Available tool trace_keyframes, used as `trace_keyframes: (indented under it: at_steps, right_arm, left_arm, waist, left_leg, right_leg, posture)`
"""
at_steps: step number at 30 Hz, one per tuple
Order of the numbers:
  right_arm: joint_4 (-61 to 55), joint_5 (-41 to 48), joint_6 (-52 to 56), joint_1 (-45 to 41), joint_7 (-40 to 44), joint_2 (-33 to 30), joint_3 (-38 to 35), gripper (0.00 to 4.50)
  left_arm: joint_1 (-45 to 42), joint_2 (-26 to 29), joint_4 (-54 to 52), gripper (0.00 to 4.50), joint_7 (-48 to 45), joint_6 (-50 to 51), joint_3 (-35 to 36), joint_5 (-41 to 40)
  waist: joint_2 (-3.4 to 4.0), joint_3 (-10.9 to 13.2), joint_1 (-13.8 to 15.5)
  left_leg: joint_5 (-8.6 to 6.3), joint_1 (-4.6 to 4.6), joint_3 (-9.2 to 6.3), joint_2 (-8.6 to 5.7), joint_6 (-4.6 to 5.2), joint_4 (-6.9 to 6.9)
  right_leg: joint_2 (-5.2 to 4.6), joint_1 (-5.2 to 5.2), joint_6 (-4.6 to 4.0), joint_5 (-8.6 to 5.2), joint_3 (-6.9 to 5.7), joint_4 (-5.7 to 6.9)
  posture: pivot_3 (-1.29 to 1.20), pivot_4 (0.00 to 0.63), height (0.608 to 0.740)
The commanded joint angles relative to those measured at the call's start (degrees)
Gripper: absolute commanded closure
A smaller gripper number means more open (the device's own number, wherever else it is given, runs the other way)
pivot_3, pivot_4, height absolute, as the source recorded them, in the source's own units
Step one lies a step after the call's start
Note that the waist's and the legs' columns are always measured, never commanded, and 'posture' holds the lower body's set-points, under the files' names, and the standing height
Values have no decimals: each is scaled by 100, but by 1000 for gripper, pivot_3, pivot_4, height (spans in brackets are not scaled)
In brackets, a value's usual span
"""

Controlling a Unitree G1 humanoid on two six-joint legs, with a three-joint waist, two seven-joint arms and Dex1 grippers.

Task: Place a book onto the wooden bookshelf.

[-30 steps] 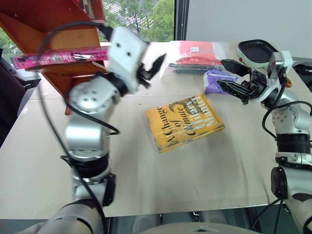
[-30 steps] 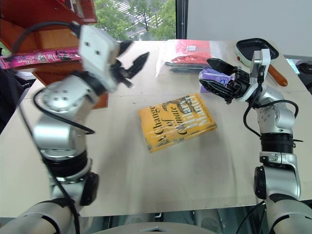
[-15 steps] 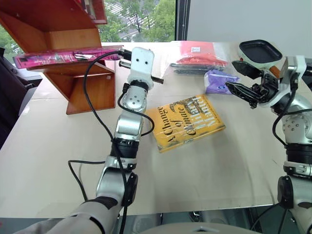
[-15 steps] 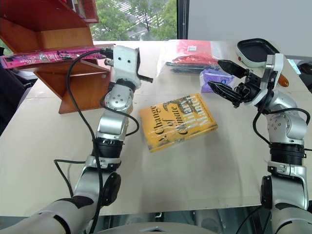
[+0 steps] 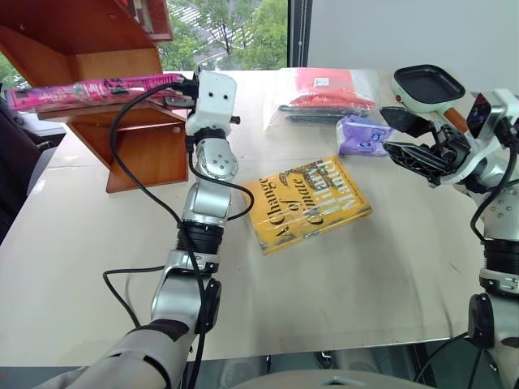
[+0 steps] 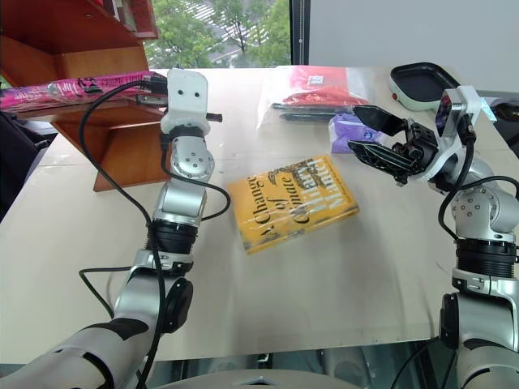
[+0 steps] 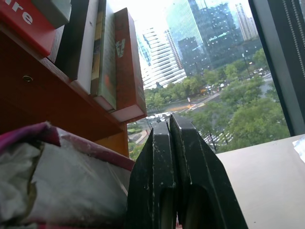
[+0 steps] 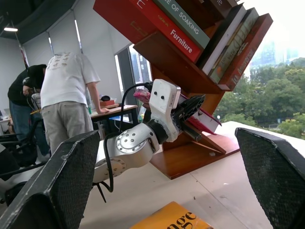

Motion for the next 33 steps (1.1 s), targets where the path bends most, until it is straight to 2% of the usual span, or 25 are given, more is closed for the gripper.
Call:
trace_keyframes:
  at_steps: [1, 8, 10, 12, 15, 17, 19, 22, 23, 29, 33]
  right_arm:
    - [-6, -33, -128, -148, 80, -26, -40, 0]
    - [-45, -141, -237, -11, 65, 17, -53, 0]
    - [-73, -190, -269, 72, 53, 23, -52, 0]
    - [-88, -292, -360, 215, 70, 14, -24, 0]
    - [-204, -496, -590, 728, 60, 7, -36, 0]
    - [-303, -534, -726, 1083, -61, 60, -140, 0]
    - [-368, -599, -807, 1461, -74, 3, -192, 0]
    - [-158, -1182, -1408, 2030, -24, -172, -121, 0]
    - [-64, -1379, -1608, 2133, -101, -200, -101, 0]
    - [723, -2433, -2741, 2593, -318, -382, 93, 0]
    - [1122, -2495, -2968, 2522, -377, -378, 40, 0]
  left_arm:
    - [110, 53, -317, 4451, -549, -254, -133, -282]
    - [567, 160, -939, 4451, -2245, -881, -507, -1138]
    - [722, 169, -1153, 4451, -2812, -844, -524, -1558]
    - [1030, 199, -1594, 4451, -3507, -376, -495, -2197]
    - [2144, 834, -2647, 3707, -4386, 722, -221, -2908]
    - [2912, 1348, -3168, 2772, -4638, 1174, 113, -3058]
    - [3620, 1624, -3705, 1828, -4833, 1536, 538, -3523]
    - [4748, 1736, -4669, 342, -5116, 2187, 1152, -4535]
    - [5034, 1745, -4919, 51, -5151, 2302, 1263, -4721]
    - [7048, 1681, -5858, 51, -4988, 2518, 1729, -4769]
    - [7628, 1590, -6088, 51, -4878, 2403, 1626, -4626]
  waist:
    - [0, 0, 5]
    - [0, 0, 90]
    - [0, 0, 91]
    - [2, -1, 89]
    - [5, -4, 31]
    - [7, -4, -39]
    - [11, -1, -64]
    - [12, -2, -24]
    - [13, -1, -8]
    - [16, -6, 7]
    - [18, -6, -4]
  left_leg:
    - [0, -1, 0, 0, 0, 0]
    - [0, -5, 0, -1, -1, 0]
    - [0, -7, -2, -1, -1, 0]
    - [0, -7, -2, -2, -1, 0]
    - [0, -6, -1, -1, -1, -4]
    - [0, 1, 0, 2, -1, -27]
    - [1, 2, -2, 5, -2, -39]
    - [0, 1, -5, 6, -1, -41]
    - [0, 3, -9, 3, 0, -40]
    - [-1, 43, -7, -2, 2, -38]
    - [0, 73, 6, 3, 2, -51]
  right_leg:
    - [-1, 0, 0, 0, 0, -1]
    - [-11, 0, 0, 0, 1, -9]
    - [-30, 0, -1, 0, 2, -10]
    - [-34, 0, -1, 0, 2, -11]
    - [-34, 1, -1, 0, 9, -17]
    - [-32, 0, -1, -1, 18, -27]
    - [-27, -3, -2, -1, 16, -31]
    - [-36, 0, -2, -1, 11, -39]
    - [-44, 8, -2, -1, 6, -46]
    - [-46, 56, -28, -17, 9, -70]
    - [-30, 70, -31, -18, 11, -66]
  posture:
    - [0, 150, 740]
    - [0, 150, 740]
    - [0, 150, 740]
    - [0, 150, 740]
    - [0, 150, 740]
    - [0, 150, 740]
    - [0, 150, 740]
    - [0, 150, 740]
    - [0, 150, 740]
    - [0, 150, 740]
    - [0, 150, 740]
